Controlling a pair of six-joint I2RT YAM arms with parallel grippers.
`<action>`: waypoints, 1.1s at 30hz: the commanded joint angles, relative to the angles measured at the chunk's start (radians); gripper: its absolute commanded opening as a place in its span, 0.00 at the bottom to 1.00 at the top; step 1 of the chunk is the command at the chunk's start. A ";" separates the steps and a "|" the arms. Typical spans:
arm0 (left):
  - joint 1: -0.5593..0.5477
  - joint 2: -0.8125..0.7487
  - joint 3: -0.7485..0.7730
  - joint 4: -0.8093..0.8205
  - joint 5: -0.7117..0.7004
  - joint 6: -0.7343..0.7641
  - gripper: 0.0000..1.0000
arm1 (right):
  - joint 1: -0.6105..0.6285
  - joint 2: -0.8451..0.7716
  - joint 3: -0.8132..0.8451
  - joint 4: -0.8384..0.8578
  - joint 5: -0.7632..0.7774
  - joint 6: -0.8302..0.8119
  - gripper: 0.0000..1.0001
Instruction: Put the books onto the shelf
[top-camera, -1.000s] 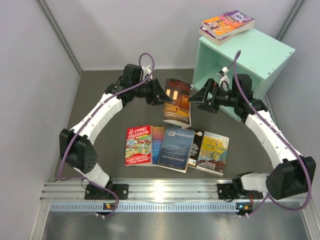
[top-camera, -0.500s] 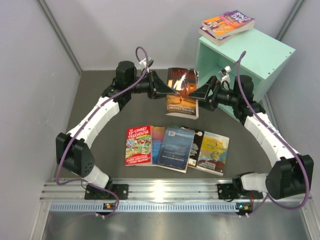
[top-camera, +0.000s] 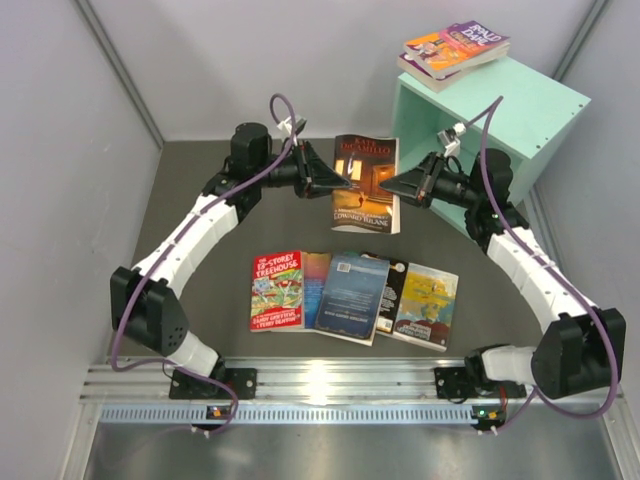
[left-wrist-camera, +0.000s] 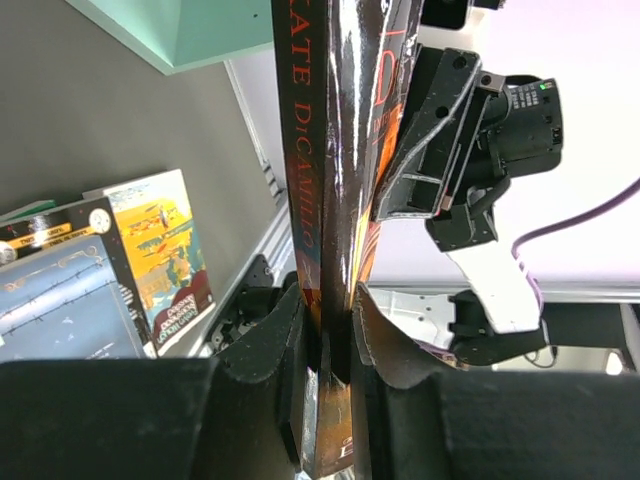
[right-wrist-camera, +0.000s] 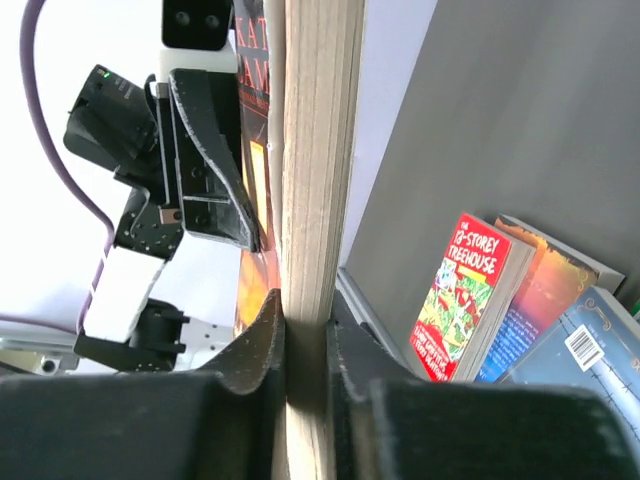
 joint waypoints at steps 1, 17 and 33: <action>-0.009 -0.029 0.065 -0.071 -0.022 0.109 0.04 | -0.006 -0.018 0.037 0.084 -0.023 0.010 0.00; 0.032 -0.119 0.039 -0.460 -0.424 0.330 0.90 | -0.134 0.281 0.697 0.043 0.020 0.062 0.00; 0.037 -0.264 -0.231 -0.385 -0.427 0.256 0.85 | -0.239 0.678 1.225 -0.006 0.583 0.271 0.00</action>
